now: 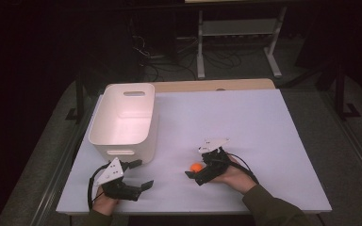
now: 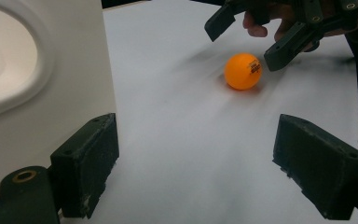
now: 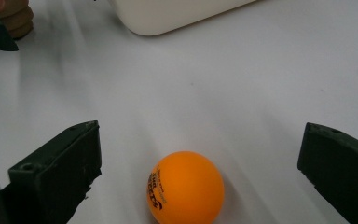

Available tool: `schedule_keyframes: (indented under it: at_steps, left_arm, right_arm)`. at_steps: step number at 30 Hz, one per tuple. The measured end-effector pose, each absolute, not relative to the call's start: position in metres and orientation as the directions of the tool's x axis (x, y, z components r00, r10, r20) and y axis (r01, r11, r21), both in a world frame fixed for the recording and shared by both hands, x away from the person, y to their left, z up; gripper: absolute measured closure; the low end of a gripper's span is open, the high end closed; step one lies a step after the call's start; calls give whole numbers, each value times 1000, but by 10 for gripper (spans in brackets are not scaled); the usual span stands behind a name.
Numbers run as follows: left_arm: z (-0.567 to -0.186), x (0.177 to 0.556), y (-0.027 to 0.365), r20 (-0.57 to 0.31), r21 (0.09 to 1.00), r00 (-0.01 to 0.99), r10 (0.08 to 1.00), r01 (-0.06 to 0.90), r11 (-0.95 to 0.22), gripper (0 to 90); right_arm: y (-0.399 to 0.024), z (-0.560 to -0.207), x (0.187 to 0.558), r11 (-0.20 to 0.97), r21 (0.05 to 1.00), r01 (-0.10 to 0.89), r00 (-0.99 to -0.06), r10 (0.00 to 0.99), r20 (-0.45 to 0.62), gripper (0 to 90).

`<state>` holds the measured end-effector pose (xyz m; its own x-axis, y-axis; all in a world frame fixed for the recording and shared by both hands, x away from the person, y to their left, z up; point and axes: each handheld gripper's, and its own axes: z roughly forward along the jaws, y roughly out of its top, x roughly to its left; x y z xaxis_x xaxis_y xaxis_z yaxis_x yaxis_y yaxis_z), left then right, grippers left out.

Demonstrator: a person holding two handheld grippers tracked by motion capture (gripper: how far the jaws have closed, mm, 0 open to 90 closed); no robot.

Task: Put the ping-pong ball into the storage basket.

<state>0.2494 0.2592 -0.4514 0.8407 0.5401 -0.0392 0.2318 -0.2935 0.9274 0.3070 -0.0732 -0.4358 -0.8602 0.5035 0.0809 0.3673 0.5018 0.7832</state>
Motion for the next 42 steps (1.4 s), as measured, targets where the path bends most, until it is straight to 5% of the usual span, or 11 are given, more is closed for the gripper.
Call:
schedule_keyframes:
  at_steps: [42]
  left_arm:
    - [-451,249,259,-36,926,843,537,230,-298,141]
  right_arm:
    - [-65,-456,302,630,685,365,-890,451,59,40]
